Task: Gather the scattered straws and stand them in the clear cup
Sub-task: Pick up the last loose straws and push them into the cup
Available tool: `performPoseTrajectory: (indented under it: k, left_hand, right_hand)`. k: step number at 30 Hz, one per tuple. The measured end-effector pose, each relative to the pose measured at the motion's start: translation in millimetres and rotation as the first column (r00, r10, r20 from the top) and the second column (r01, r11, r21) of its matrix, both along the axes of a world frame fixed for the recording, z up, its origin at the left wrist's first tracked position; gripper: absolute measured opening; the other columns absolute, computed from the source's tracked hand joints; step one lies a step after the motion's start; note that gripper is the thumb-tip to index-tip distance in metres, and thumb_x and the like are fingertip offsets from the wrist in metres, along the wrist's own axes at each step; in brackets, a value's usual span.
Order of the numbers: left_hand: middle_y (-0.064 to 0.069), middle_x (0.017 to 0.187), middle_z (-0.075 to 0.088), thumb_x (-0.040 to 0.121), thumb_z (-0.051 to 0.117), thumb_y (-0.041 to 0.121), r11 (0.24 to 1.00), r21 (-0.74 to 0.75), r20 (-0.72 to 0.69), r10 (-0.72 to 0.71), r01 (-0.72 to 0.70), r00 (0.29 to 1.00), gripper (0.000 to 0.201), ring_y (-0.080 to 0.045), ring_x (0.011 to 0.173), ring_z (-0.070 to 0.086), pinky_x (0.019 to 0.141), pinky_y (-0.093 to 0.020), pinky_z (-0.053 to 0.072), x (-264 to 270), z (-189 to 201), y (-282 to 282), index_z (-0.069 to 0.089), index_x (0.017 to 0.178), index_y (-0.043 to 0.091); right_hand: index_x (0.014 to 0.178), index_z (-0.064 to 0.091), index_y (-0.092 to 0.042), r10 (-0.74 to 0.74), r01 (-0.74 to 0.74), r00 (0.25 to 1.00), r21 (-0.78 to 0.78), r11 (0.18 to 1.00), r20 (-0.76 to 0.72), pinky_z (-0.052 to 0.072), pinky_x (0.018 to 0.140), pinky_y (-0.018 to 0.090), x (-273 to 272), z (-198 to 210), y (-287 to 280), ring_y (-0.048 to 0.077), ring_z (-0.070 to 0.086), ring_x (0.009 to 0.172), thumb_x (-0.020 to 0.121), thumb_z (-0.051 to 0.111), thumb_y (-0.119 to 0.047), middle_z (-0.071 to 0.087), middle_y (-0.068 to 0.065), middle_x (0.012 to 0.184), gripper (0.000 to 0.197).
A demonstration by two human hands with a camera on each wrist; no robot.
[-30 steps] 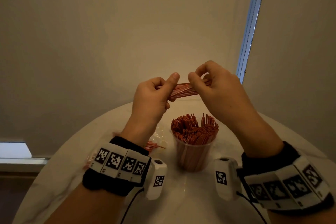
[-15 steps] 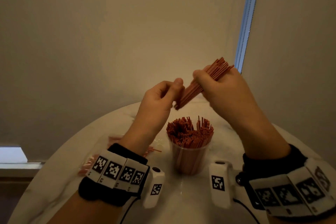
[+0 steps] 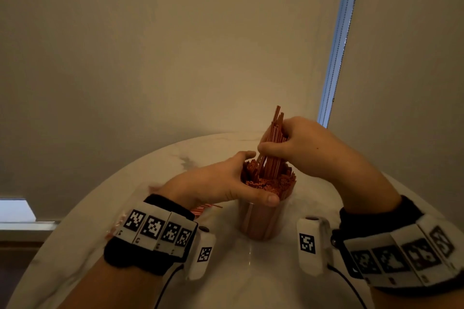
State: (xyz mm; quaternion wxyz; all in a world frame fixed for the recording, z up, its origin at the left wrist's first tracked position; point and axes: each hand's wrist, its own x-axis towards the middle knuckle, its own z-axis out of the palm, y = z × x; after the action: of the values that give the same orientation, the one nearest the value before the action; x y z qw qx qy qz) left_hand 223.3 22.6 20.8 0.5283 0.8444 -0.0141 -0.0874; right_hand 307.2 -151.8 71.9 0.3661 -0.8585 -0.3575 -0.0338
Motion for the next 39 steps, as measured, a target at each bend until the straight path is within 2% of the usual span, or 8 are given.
performPoseTrajectory:
  k: [4,8,19,22,26,30,34,39]
  left_hand:
    - [0.017,0.121,0.072,0.075,0.092,0.030,0.999,-0.030,0.037,-0.010,0.011,0.999,0.092,0.001,0.114,0.066,0.092,-0.017,0.054,1,-1,1,0.037,0.148,0.024]
    - [0.021,0.115,0.073,0.078,0.090,0.027,0.998,-0.047,0.047,-0.029,0.031,0.998,0.067,0.001,0.111,0.068,0.087,-0.012,0.052,1,-1,0,0.050,0.132,0.033]
    - [0.016,0.123,0.070,0.071,0.093,0.038,1.000,-0.027,0.079,-0.003,0.006,0.997,0.087,0.002,0.114,0.065,0.096,-0.021,0.054,3,-3,2,0.043,0.142,0.028]
    - [0.010,0.124,0.071,0.076,0.091,0.033,1.000,-0.021,0.086,-0.003,0.005,0.996,0.076,-0.002,0.115,0.066,0.103,-0.027,0.052,2,0,-1,0.049,0.139,0.027]
    - [0.011,0.118,0.074,0.086,0.083,0.015,0.996,-0.059,0.104,-0.067,0.073,0.992,0.041,-0.002,0.110,0.069,0.087,-0.011,0.051,-1,2,-5,0.063,0.115,0.036]
    - [0.016,0.115,0.074,0.089,0.079,0.007,0.991,-0.091,0.136,-0.087,0.100,0.987,0.044,0.003,0.107,0.068,0.085,-0.009,0.050,-2,3,-6,0.066,0.109,0.045]
    - [0.018,0.117,0.073,0.089,0.079,0.013,0.985,-0.103,0.142,-0.120,0.135,0.983,0.048,0.003,0.109,0.067,0.085,-0.008,0.050,-4,5,-7,0.069,0.103,0.057]
    - [0.004,0.125,0.071,0.084,0.085,0.019,0.995,-0.046,0.133,-0.086,0.093,0.987,0.052,-0.009,0.120,0.065,0.105,-0.032,0.052,-2,3,-6,0.059,0.128,0.029]
  right_hand:
    - [0.077,0.065,-0.027,0.008,-0.006,1.000,-0.099,0.995,0.021,0.053,0.056,0.024,3,-6,6,0.007,0.065,0.064,0.082,0.074,-0.047,0.068,-0.007,0.071,0.023]
    - [0.071,0.064,-0.025,0.008,-0.008,1.000,-0.125,0.992,-0.004,0.046,0.043,0.015,7,-10,6,0.002,0.064,0.054,0.080,0.076,-0.050,0.066,-0.009,0.057,0.029]
    - [0.093,0.071,-0.035,0.105,-0.109,0.994,-0.140,0.984,-0.034,0.060,0.075,0.036,5,-5,1,0.007,0.068,0.078,0.089,0.068,-0.046,0.072,-0.008,0.085,0.013]
    - [0.089,0.069,-0.037,0.079,-0.076,0.996,-0.095,0.993,0.028,0.062,0.070,0.035,4,1,-3,0.006,0.067,0.073,0.091,0.068,-0.037,0.070,-0.011,0.082,0.002]
    - [0.103,0.069,-0.033,0.045,-0.043,0.998,-0.049,0.998,0.033,0.061,0.075,0.036,5,0,0,0.009,0.069,0.076,0.100,0.056,-0.032,0.071,-0.009,0.091,0.013]
    - [0.117,0.069,-0.035,0.136,-0.138,0.990,-0.238,0.961,-0.029,0.051,0.084,0.027,1,-2,0,0.004,0.064,0.094,0.102,0.049,-0.038,0.070,-0.014,0.107,0.025]
    - [0.113,0.070,-0.037,0.111,-0.114,0.993,-0.152,0.982,-0.030,0.052,0.080,0.026,0,3,-7,0.002,0.065,0.091,0.098,0.052,-0.051,0.070,-0.016,0.101,0.028]
    - [0.099,0.077,-0.042,0.169,-0.186,0.982,-0.347,0.919,-0.078,0.051,0.076,0.019,0,4,-11,-0.002,0.064,0.086,0.089,0.072,-0.029,0.072,-0.021,0.093,0.017]
